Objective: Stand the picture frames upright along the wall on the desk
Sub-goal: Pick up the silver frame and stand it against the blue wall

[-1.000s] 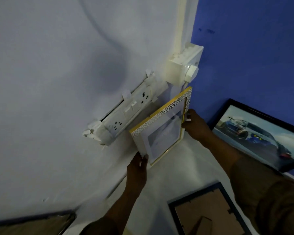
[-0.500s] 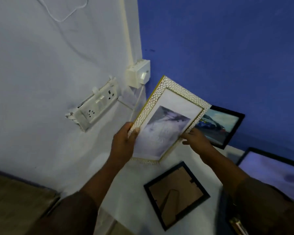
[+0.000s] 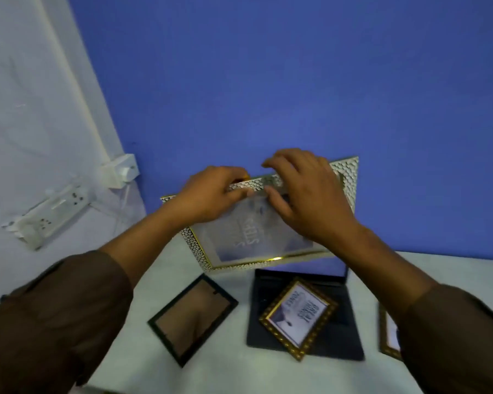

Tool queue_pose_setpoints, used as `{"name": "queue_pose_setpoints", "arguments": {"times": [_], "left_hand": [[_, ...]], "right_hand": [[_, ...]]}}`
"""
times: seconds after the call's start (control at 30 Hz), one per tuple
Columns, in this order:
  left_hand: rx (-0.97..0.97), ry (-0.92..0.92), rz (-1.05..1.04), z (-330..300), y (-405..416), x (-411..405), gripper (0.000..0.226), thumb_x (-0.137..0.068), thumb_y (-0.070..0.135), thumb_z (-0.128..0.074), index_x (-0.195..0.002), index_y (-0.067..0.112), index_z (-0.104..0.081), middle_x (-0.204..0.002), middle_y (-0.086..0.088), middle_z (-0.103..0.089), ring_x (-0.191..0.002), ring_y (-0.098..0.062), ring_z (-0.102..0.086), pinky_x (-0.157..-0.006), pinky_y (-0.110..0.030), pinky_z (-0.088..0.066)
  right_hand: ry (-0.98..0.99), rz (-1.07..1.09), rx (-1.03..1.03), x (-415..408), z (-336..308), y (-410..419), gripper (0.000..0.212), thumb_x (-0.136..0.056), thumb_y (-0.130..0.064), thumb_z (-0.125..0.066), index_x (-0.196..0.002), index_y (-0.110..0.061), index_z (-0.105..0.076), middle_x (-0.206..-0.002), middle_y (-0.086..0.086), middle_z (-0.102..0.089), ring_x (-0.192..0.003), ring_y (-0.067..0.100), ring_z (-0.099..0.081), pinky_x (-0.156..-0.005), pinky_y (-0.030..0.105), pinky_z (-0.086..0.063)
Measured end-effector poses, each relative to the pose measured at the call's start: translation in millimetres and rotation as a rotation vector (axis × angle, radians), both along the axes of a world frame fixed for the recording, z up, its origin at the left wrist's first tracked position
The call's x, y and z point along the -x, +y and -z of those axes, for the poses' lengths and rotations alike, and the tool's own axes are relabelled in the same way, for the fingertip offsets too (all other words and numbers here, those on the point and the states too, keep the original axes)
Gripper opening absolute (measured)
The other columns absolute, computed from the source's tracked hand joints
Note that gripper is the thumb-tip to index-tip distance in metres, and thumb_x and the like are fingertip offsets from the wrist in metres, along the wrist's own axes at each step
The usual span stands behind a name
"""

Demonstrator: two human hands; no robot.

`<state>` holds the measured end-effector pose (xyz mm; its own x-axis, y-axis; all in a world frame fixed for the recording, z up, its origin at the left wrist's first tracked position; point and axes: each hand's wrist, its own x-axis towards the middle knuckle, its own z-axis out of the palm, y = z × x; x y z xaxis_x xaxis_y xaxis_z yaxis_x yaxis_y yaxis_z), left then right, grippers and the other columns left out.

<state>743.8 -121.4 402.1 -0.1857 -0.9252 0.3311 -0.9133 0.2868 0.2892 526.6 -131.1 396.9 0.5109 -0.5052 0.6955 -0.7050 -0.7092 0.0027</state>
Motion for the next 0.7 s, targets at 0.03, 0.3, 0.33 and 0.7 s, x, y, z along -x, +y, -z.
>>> {"name": "queue_pose_setpoints", "arguments": {"times": [0.03, 0.3, 0.33, 0.7], "left_hand": [[-0.013, -0.033, 0.043, -3, 0, 24, 0.021, -0.094, 0.050, -0.056, -0.102, 0.034, -0.066, -0.094, 0.009, -0.072, -0.088, -0.017, -0.066, -0.078, -0.043, -0.055], [0.024, -0.189, 0.292, 12, -18, 187, 0.023, -0.094, 0.052, -0.054, -0.107, 0.036, -0.063, -0.098, 0.008, -0.073, -0.093, -0.020, -0.066, -0.074, -0.038, -0.053], [0.072, -0.166, 0.320, 18, -23, 206, 0.023, -0.094, 0.050, -0.055, -0.111, 0.036, -0.062, -0.102, 0.008, -0.073, -0.096, -0.020, -0.066, -0.076, -0.038, -0.053], [0.060, 0.250, 0.435, 147, -89, 294, 0.034, -0.092, 0.038, -0.058, -0.122, 0.023, -0.062, -0.127, 0.003, -0.062, -0.117, -0.018, -0.059, -0.097, -0.039, -0.050]], "right_hand": [[0.088, 0.074, 0.023, 17, -2, 1, 0.038, -0.094, -0.041, -0.056, -0.124, -0.019, -0.063, -0.126, 0.005, -0.064, -0.116, 0.025, -0.059, -0.095, 0.042, -0.041], [0.146, 0.441, -0.170, 176, 26, 20, 0.046, -0.095, -0.062, -0.044, -0.095, -0.022, -0.066, -0.080, 0.001, -0.073, -0.076, 0.029, -0.068, -0.069, 0.038, -0.042], [0.114, 0.481, -0.190, 195, 31, 20, 0.044, -0.095, -0.062, -0.046, -0.095, -0.023, -0.067, -0.082, 0.001, -0.074, -0.077, 0.029, -0.068, -0.068, 0.036, -0.040], [-0.401, 0.886, -0.331, 332, 63, -44, 0.046, -0.092, -0.069, -0.048, -0.093, -0.026, -0.065, -0.084, 0.004, -0.075, -0.084, 0.033, -0.069, -0.071, 0.039, -0.050]]}}
